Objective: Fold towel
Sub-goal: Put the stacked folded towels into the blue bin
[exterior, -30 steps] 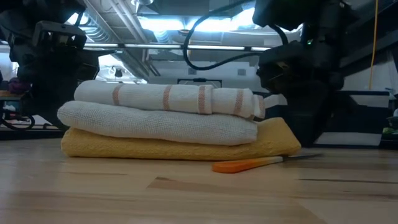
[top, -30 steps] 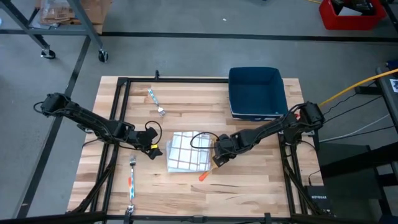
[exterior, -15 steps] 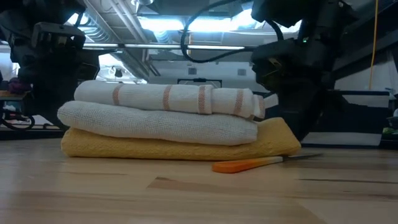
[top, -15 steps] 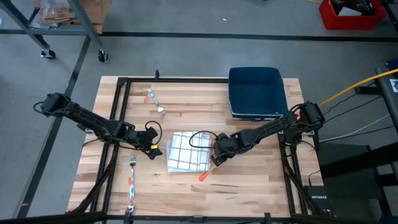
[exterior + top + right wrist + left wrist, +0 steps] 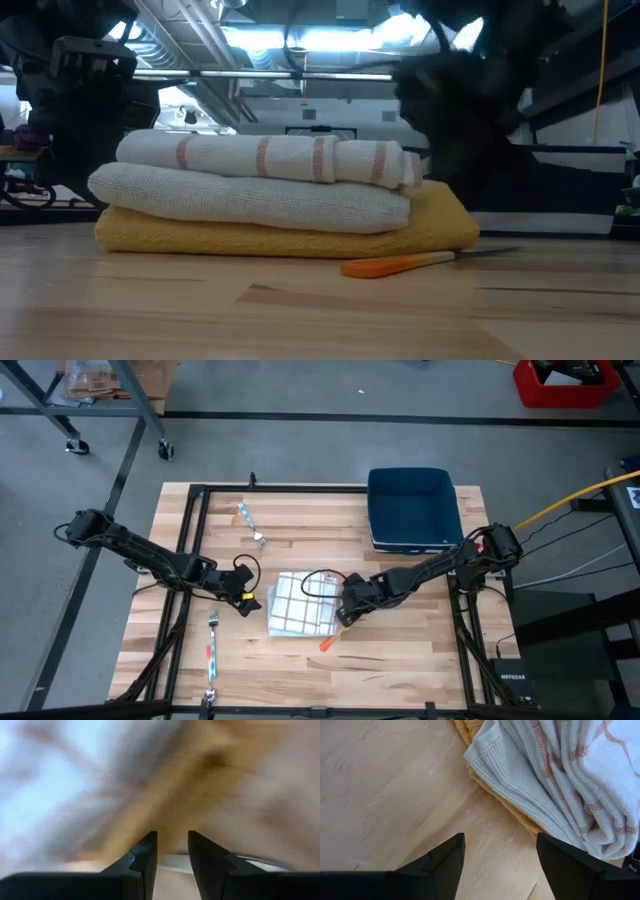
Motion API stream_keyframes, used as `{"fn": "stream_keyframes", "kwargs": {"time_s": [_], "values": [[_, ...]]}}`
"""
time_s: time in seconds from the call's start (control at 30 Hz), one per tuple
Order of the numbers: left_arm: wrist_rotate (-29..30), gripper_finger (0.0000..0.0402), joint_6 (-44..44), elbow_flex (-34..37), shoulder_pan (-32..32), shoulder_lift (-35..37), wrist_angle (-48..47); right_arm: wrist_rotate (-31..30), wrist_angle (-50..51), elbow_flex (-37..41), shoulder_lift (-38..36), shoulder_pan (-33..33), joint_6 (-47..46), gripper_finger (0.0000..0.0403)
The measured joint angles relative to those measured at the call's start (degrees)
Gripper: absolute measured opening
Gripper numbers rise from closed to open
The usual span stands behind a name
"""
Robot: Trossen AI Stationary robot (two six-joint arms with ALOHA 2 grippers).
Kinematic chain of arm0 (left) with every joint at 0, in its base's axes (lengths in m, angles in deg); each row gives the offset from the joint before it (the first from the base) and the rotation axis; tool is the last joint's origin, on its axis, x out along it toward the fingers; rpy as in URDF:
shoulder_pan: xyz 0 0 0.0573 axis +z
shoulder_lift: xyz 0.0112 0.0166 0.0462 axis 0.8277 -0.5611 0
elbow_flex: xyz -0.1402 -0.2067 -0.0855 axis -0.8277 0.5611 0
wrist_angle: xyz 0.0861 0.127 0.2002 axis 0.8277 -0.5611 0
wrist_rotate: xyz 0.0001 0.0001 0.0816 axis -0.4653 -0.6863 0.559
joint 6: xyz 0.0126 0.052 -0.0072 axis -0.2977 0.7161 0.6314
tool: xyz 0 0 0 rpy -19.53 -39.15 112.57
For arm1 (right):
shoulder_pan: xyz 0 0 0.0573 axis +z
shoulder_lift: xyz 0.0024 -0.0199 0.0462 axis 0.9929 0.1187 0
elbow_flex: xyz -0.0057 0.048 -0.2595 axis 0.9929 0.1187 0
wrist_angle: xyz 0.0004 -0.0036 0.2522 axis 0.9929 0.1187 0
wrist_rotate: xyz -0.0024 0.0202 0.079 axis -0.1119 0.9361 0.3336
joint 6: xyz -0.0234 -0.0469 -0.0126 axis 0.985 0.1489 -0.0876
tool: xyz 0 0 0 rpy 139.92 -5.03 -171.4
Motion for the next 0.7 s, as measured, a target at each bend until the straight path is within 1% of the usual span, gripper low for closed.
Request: {"fn": "stream_keyframes", "kwargs": {"time_s": [0.07, 0.23, 0.37, 0.47, 0.6, 0.7], "values": [[0.0, 0.0237, 0.0, 0.0, 0.0, 0.0, 0.1, -2.1, 3.1, 0.1, 0.1, -0.1, 1.0, 0.0113], [0.0, 0.0237, 0.0, 0.0, 0.0, 0.0, 0.0, -4.3, 5.5, 0.2, 0.9, -0.1, 1.7, 0.0113], [0.0, 0.0237, 0.0, 0.0, 0.0, 0.0, 0.0, -4.4, 3.7, 0.1, 0.8, -0.1, 0.3, 0.0113], [0.0, 0.0237, 0.0, 0.0, 0.0, 0.0, 0.0, -2.8, 1.9, 0.1, 0.8, -0.1, 0.2, 0.0113], [0.0, 0.0237, 0.0, 0.0, 0.0, 0.0, 0.0, -3.2, -1.8, 0.1, 0.8, -0.1, 4.9, 0.0113], [0.0, 0.0237, 0.0, 0.0, 0.0, 0.0, 0.0, -3.6, -4.3, 0.1, 0.8, -1.0, 6.3, 0.0118]]}}
